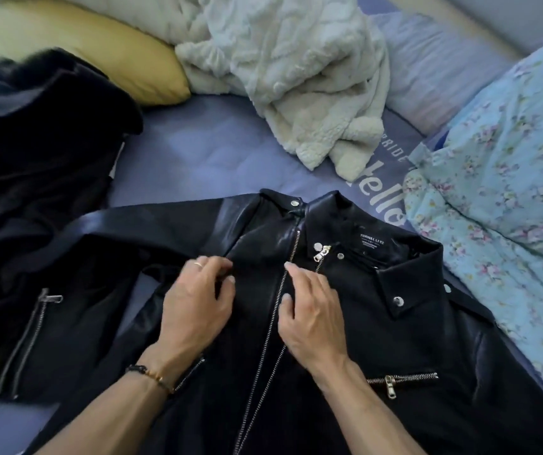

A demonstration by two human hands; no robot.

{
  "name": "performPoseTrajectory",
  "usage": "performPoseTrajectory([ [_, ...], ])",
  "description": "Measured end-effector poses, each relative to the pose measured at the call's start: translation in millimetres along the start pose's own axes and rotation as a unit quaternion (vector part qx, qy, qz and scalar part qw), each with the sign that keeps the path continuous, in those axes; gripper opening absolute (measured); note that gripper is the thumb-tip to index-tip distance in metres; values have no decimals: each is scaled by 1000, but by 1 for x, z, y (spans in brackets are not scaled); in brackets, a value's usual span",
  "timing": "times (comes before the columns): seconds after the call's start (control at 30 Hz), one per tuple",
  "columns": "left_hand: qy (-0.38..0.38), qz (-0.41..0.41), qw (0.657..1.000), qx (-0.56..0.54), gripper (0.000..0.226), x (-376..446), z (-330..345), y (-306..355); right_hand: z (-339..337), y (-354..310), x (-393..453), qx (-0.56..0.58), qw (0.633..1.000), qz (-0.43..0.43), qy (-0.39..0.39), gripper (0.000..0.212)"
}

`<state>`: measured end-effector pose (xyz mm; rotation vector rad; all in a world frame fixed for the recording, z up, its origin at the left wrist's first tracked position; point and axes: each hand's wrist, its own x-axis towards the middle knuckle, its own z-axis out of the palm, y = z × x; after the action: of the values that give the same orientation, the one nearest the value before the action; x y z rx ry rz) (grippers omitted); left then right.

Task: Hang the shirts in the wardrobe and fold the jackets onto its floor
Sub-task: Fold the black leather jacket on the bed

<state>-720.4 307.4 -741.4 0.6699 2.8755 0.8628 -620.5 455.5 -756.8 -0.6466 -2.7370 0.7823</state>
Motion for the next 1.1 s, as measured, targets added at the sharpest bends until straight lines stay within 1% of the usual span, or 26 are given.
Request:
performPoseTrajectory([
  [0.03, 58, 17, 996, 63, 24, 11, -9, -11, 7, -9, 4, -21, 999, -26, 1, 52],
  [0.07, 94, 28, 987, 129, 33, 23, -21, -26, 15, -24, 12, -41, 998, -41, -20, 55],
  [0.1, 102, 30, 976, 188, 43, 36, -35, -42, 24, -39, 21, -52, 996, -46, -59, 60],
  [0.13, 86, 25, 968, 232, 54, 50, -45, -54, 30, -49, 30, -61, 991, -33, -115, 65],
  [0.2, -8, -18, 957, 288, 77, 74, -62, -76, 44, -61, 41, -88, 968, 17, -234, 72],
  [0.27, -129, -94, 937, 310, 94, 92, -68, -92, 51, -64, 38, -138, 947, 56, -286, 78],
  [0.3, -165, -127, 927, 311, 95, 96, -70, -99, 53, -63, 33, -154, 940, 67, -298, 80],
  [0.33, -180, -144, 920, 317, 86, 96, -73, -108, 56, -63, 30, -166, 934, 73, -306, 82],
  [0.4, -162, -119, 921, 332, 57, 91, -78, -115, 58, -61, 29, -178, 927, 85, -318, 87],
  [0.43, -139, -106, 930, 323, 49, 87, -78, -115, 58, -59, 32, -181, 923, 93, -327, 89],
  [0.57, -89, -118, 948, 281, 45, 68, -92, -90, 54, -56, 50, -125, 911, 107, -378, 89],
  [0.6, -85, -119, 948, 282, 44, 64, -97, -79, 48, -52, 54, -94, 910, 107, -389, 86],
  [0.63, -103, -117, 946, 283, 43, 60, -101, -67, 41, -47, 57, -38, 912, 118, -391, 80],
  [0.67, -148, -118, 944, 271, 44, 56, -106, -51, 31, -43, 60, 54, 915, 147, -373, 70],
  [0.7, -222, -119, 941, 226, 48, 51, -111, -32, 17, -40, 60, 181, 905, 203, -328, 58],
  [0.73, -323, -143, 927, 129, 54, 47, -115, -14, 4, -38, 55, 314, 871, 262, -273, 45],
  [0.77, -427, -193, 882, -35, 60, 42, -119, 5, -8, -36, 48, 419, 823, 314, -219, 36],
  [0.8, -488, -227, 823, -181, 62, 37, -120, 20, -18, -35, 40, 481, 784, 357, -163, 31],
  [0.83, -497, -238, 790, -270, 60, 32, -117, 29, -28, -33, 28, 500, 763, 391, -118, 31],
  [0.87, -456, -240, 800, -305, 53, 28, -108, 25, -33, -31, 14, 503, 753, 415, -90, 33],
  [0.9, -377, -225, 851, -288, 42, 22, -100, 22, -39, -29, -2, 499, 748, 431, -74, 36],
  [0.93, -278, -185, 919, -211, 26, 15, -91, 13, -44, -28, -18, 486, 750, 443, -74, 36],
  [0.97, -202, -130, 966, -100, 15, 8, -84, 1, -43, -30, -33, 465, 757, 449, -90, 35],
  [1.0, -167, -76, 983, -8, 24, -1, -78, -11, -39, -36, -45, 446, 764, 453, -114, 36],
  [1.03, -191, -37, 980, 39, 43, -10, -72, -23, -31, -41, -56, 415, 777, 451, -143, 44],
  [1.1, -276, -22, 957, 88, 75, -29, -62, -43, -10, -55, -73, 359, 807, 425, -196, 79],
])
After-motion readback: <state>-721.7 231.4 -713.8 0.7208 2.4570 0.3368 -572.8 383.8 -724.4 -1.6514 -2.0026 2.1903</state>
